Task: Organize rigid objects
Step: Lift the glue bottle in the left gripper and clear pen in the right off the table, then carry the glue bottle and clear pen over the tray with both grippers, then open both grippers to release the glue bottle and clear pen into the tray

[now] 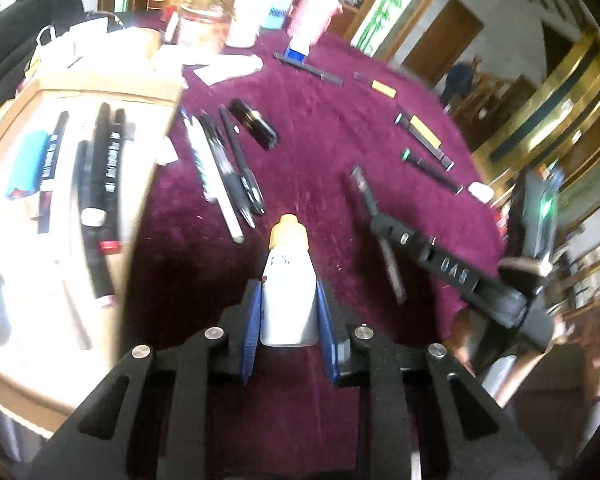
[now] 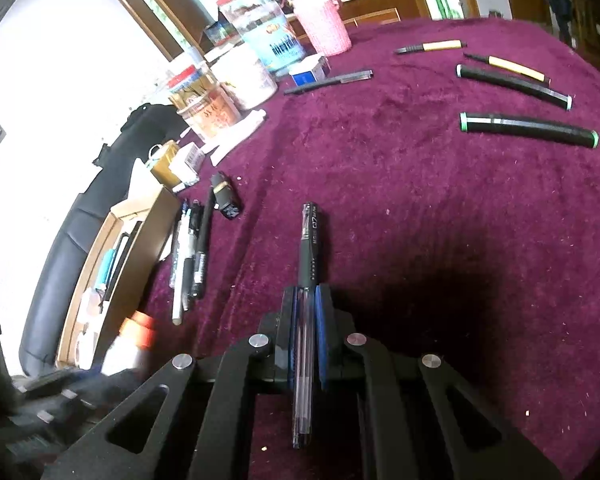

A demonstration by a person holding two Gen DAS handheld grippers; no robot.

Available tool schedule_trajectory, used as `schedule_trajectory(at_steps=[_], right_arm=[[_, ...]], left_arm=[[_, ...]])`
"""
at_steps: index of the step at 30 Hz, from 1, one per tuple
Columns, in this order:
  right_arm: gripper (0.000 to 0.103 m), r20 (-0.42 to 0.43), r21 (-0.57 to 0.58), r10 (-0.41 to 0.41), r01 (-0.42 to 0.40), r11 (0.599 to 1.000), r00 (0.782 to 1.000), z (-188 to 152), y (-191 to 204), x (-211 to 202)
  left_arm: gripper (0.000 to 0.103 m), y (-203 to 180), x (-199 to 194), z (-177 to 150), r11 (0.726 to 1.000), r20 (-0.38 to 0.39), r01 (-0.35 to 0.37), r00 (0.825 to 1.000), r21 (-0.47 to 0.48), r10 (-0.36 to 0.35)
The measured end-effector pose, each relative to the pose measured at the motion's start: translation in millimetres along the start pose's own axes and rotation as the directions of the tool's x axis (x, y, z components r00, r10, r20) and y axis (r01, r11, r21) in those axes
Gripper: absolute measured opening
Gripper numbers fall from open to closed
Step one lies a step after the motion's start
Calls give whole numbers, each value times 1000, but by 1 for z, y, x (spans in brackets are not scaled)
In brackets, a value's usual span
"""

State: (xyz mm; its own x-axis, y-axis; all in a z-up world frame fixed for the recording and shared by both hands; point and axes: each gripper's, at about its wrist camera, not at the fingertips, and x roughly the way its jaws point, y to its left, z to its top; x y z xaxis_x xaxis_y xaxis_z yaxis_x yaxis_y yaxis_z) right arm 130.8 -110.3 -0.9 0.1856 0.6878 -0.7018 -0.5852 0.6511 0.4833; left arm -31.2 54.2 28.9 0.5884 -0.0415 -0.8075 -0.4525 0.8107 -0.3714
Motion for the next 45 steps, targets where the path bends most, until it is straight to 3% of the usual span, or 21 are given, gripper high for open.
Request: schedule_trajectory(at_steps=[2, 6, 11, 19, 27, 32, 45], right_arm=[[8, -12, 22, 91, -91, 996, 996, -4, 17, -6], [8, -17, -46, 119, -120, 992, 993, -14, 73, -11], [8, -74, -144, 193, -202, 969, 978, -24, 142, 7], [8, -148, -218, 164, -194, 957, 975, -17, 208, 68], [8, -223, -180, 145, -187, 966, 964, -11, 220, 119], [8, -205, -224, 91, -138, 965, 974, -14, 227, 127], [8, -214, -241, 60, -112, 964, 975, -19, 229, 139]], left_arm=[[24, 16, -17, 3, 999, 34, 1, 999, -43, 0], [24, 58, -47, 15, 989, 74, 27, 997, -144, -16], [24, 105, -67, 31, 977, 115, -39, 991, -211, 65], [24, 160, -43, 47, 948, 88, -98, 987, -304, 131], [24, 180, -25, 53, 947, 44, -110, 991, -302, 130], [24, 180, -20, 53, 948, 42, -137, 987, -287, 155], [24, 185, -19, 55, 948, 44, -97, 992, -302, 115]])
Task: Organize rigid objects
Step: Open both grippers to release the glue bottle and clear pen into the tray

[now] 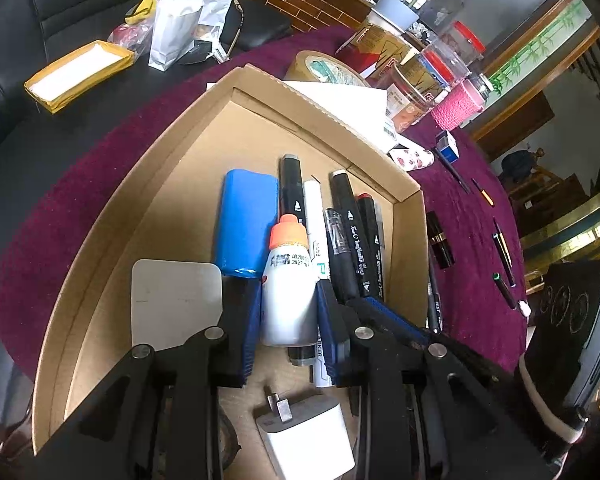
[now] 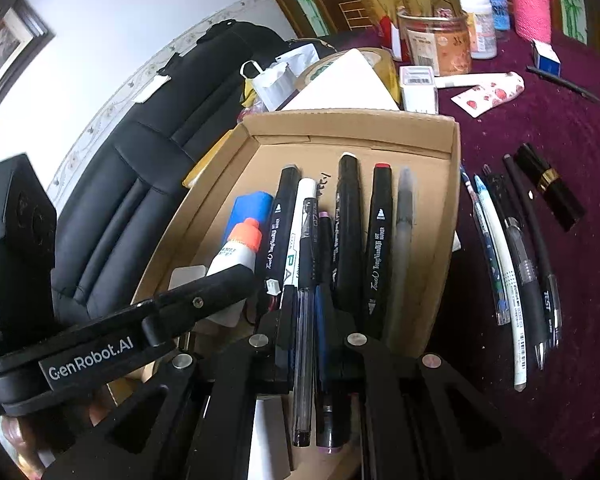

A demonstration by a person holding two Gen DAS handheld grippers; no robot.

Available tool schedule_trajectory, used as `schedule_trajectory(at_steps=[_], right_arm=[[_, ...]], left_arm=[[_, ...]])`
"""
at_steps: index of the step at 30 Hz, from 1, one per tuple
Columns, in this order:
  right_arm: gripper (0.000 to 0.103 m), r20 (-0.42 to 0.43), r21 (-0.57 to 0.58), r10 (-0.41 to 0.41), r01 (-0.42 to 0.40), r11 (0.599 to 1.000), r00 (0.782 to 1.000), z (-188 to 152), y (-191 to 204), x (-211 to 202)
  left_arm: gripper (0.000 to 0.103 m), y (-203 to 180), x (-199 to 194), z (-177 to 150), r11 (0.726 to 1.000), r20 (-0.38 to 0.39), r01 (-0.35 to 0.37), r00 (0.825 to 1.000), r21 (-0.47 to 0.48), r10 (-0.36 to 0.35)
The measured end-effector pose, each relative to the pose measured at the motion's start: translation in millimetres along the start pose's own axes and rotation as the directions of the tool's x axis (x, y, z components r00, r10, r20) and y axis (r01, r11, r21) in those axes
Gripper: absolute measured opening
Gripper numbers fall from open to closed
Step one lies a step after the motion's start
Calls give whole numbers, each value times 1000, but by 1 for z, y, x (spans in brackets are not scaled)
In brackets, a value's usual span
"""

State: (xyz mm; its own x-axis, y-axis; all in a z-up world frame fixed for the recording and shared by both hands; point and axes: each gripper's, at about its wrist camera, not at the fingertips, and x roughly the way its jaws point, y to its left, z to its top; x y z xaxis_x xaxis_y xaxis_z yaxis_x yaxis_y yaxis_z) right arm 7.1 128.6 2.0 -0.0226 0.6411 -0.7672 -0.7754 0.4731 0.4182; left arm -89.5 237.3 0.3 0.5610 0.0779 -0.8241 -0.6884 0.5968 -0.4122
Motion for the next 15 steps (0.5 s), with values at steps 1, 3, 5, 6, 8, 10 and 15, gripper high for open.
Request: schedule_trajectory(at_steps=[1, 3, 5, 6, 8, 10, 15], right_arm=[[8, 5, 1, -3, 3, 1000, 1000, -1, 0, 0], [8, 7, 2, 0, 0, 1000, 1000, -3, 0, -2], [9, 7, 7, 7, -7, 1000, 1000, -5, -2, -4], [10, 8, 8, 12, -12, 1000, 1000, -5, -2, -4], [15, 11, -2, 19, -19, 1000, 1000, -7, -1, -6], [22, 17, -14, 24, -24, 1000, 1000, -8, 2, -7], [34, 45, -59, 35, -32, 998, 998, -13, 8, -19]], left_arm=[[24, 0, 0, 0, 1000, 0, -1, 1000, 3, 1], [24, -1, 0, -1, 1000, 1, 2, 1000, 1, -2], [24, -1, 0, -2, 1000, 4, 1, 1000, 7, -1], [25, -1, 0, -3, 1000, 7, 1, 1000, 9, -1], [32, 0, 1, -4, 1000, 3, 10, 1000, 1, -10], [43, 1, 0, -4, 1000, 12, 16, 1000, -10, -16], [43, 3, -9, -5, 999, 37, 41, 999, -34, -40]])
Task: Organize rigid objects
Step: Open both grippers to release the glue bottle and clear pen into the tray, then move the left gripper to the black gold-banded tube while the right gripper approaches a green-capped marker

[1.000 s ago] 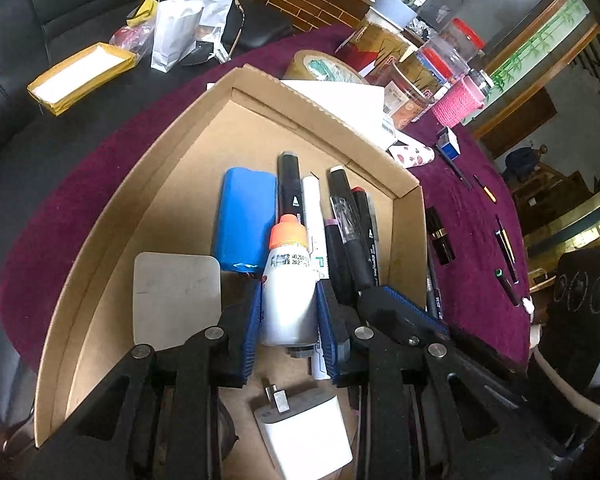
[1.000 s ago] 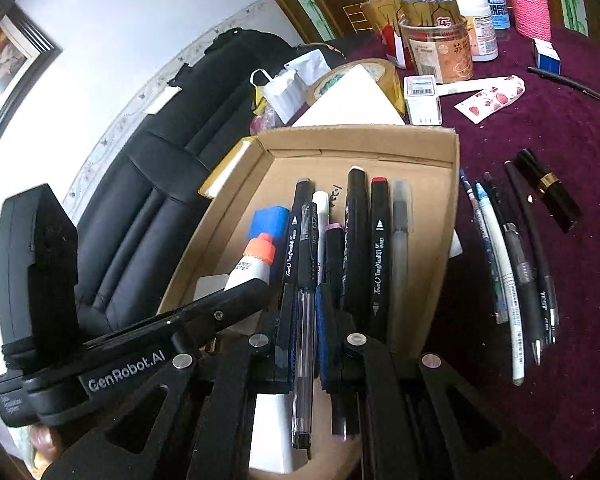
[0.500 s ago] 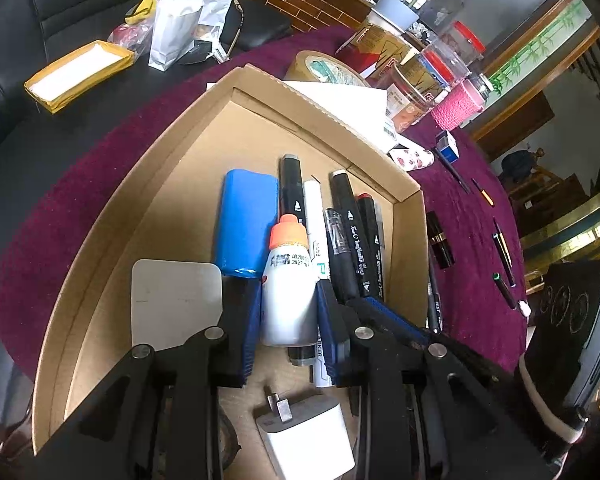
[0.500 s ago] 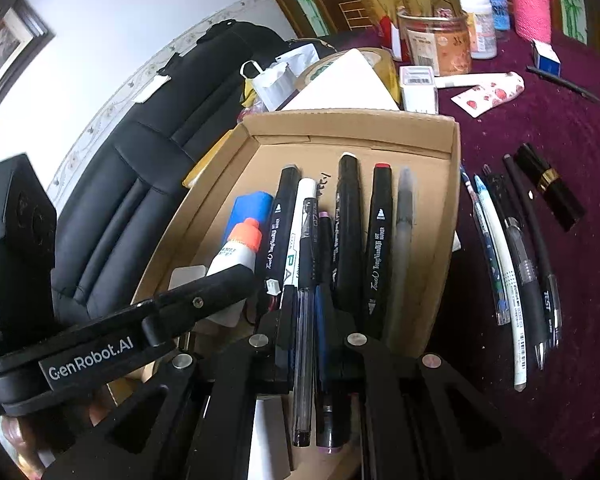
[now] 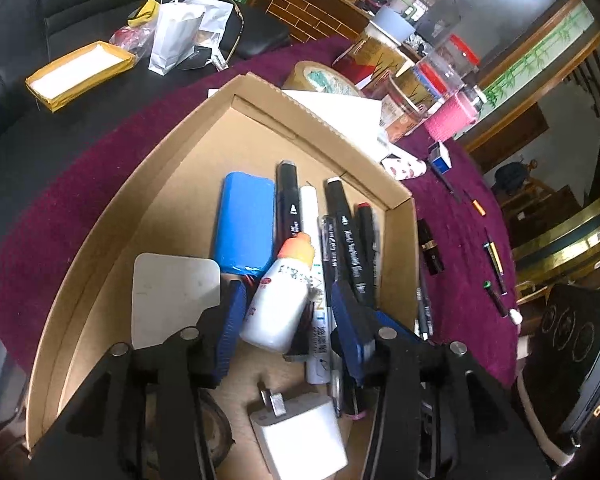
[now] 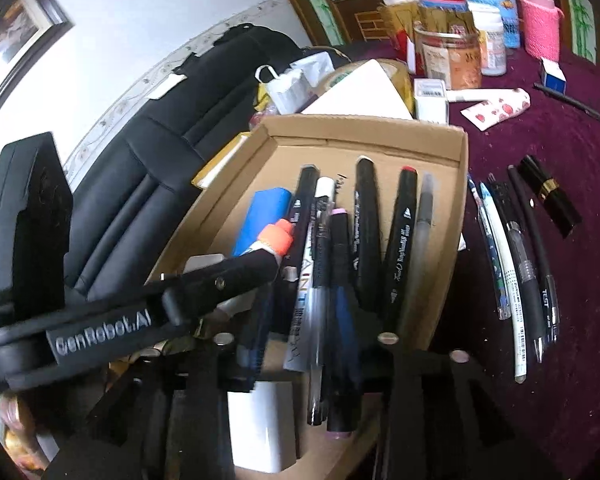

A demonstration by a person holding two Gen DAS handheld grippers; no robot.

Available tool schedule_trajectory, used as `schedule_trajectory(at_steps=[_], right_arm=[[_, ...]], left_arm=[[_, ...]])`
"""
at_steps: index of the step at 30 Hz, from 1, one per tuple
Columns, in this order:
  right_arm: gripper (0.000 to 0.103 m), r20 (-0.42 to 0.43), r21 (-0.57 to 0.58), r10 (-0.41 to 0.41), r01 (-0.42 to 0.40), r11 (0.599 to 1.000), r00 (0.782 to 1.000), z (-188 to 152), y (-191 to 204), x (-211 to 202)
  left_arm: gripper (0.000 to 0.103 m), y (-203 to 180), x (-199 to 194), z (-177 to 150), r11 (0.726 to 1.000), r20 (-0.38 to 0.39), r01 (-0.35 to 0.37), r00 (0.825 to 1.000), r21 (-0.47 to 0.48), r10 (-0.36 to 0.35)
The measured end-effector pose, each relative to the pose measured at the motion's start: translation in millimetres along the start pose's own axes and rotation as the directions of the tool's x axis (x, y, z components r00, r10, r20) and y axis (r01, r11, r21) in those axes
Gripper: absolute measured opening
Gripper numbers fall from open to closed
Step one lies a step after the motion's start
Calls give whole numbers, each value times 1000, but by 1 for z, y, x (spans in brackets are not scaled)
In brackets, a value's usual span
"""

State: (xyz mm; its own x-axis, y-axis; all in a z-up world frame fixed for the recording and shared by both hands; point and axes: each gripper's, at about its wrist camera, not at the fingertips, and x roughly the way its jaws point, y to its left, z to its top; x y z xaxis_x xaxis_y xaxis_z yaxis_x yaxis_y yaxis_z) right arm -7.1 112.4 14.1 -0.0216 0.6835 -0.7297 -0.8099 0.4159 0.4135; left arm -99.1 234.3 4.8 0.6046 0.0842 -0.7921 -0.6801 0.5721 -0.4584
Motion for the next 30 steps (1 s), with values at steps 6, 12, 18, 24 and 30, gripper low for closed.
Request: schedule_trajectory(at_steps=[6, 12, 18, 24, 30], right_arm=[[39, 60, -37, 68, -66, 997, 996, -7, -3, -36], [39, 90, -37, 95, -92, 995, 991, -18, -23, -72], [40, 110, -20, 86, -85, 996, 990, -19, -61, -104], [46, 130, 8, 53, -55, 998, 990, -12, -113, -129], [46, 130, 40, -4, -1, 999, 991, 13, -161, -147]], left_arm=[[51, -16, -23, -7, 999, 54, 34, 998, 7, -35], [54, -56, -34, -19, 996, 82, 11, 996, 87, -18], [54, -97, -31, -32, 991, 72, 15, 997, 135, -25], [54, -140, -21, -46, 979, 50, -5, 999, 204, -5], [54, -171, -9, -55, 970, 40, -29, 999, 242, 20]])
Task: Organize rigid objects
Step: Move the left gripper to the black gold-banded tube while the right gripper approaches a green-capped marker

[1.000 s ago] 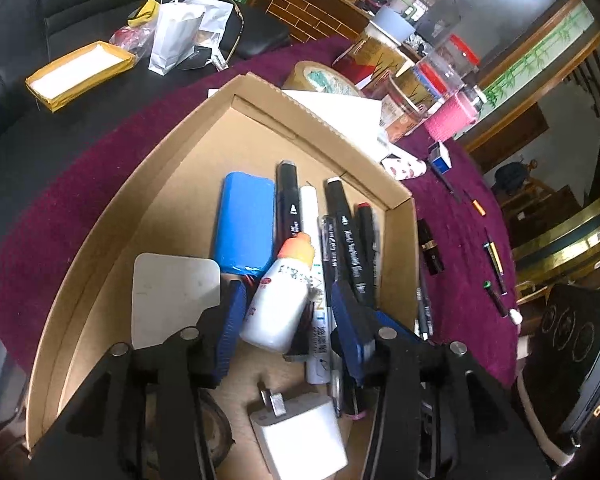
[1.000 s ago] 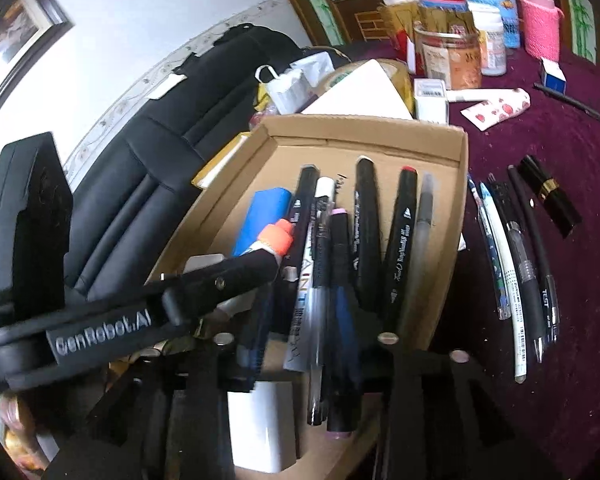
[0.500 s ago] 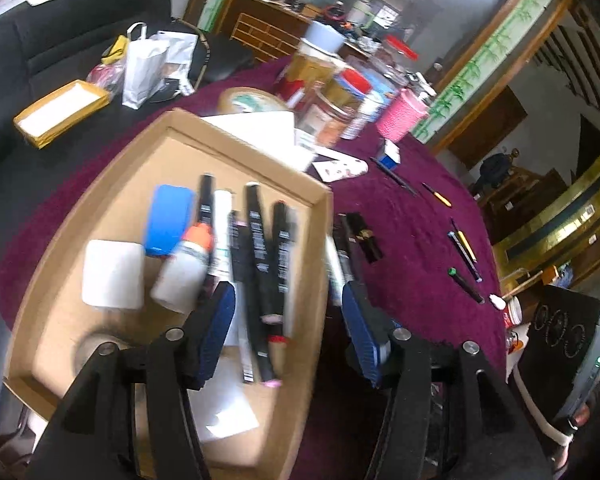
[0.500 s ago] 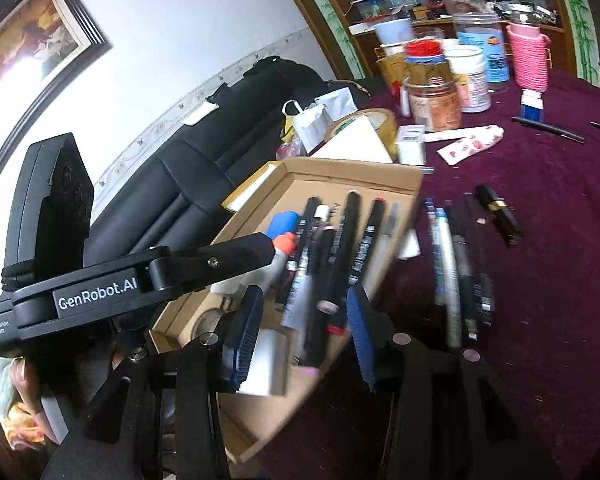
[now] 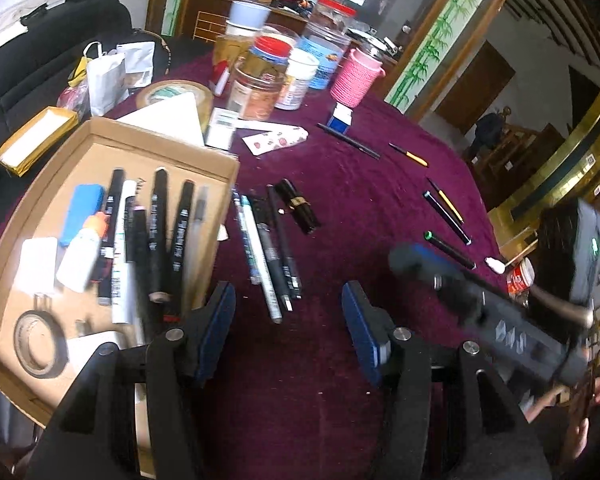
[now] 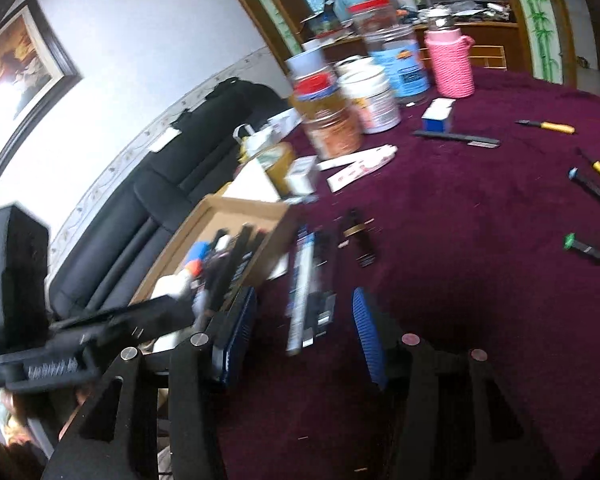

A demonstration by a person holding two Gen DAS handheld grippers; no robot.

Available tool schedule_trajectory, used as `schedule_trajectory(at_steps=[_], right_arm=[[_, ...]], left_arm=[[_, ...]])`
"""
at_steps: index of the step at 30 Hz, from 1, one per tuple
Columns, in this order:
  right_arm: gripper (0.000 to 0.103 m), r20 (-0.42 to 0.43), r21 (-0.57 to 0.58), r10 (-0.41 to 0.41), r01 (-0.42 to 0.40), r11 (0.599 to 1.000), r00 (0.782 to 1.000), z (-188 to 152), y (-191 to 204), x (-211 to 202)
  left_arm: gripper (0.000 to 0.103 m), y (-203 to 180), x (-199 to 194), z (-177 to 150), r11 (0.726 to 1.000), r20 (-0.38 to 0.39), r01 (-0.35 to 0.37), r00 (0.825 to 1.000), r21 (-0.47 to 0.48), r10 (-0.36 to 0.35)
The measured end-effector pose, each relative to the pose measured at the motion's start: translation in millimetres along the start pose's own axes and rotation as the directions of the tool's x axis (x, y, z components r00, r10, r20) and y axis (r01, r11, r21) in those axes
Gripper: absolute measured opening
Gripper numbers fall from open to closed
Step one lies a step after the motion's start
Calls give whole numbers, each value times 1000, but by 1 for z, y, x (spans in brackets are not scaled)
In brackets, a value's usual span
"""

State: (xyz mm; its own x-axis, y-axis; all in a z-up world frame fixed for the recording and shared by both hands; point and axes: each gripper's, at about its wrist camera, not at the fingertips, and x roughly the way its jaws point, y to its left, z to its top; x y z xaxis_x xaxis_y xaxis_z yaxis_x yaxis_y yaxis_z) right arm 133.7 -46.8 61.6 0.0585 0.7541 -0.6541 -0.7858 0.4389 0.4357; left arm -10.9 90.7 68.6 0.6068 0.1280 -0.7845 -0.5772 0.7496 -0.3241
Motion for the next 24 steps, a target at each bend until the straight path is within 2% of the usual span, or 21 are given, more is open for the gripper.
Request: schedule_trajectory(at_steps=[5, 10, 12, 16, 18, 24], right_arm=[[46, -4, 14, -49, 49, 999, 999, 15, -43, 5], [46, 10, 75, -38, 37, 997, 999, 13, -80, 11], [45, 9, 95, -75, 74, 993, 997, 11, -89, 12], [45, 17, 155, -74, 71, 985, 997, 10, -104, 8], [45, 25, 174, -42, 37, 984, 999, 10, -106, 5], [45, 29, 208, -58, 50, 977, 998, 10, -109, 4]], left_arm=[[54, -20, 13, 0, 999, -21, -15, 1000, 38, 16], [54, -32, 31, 3, 998, -43, -31, 998, 58, 34], [54, -35, 38, 7, 998, -48, -38, 998, 54, 40], [54, -38, 51, 12, 997, -53, -55, 997, 59, 58], [54, -37, 57, 12, 996, -63, -70, 995, 64, 74], [54, -39, 86, 26, 996, -118, -73, 990, 56, 79]])
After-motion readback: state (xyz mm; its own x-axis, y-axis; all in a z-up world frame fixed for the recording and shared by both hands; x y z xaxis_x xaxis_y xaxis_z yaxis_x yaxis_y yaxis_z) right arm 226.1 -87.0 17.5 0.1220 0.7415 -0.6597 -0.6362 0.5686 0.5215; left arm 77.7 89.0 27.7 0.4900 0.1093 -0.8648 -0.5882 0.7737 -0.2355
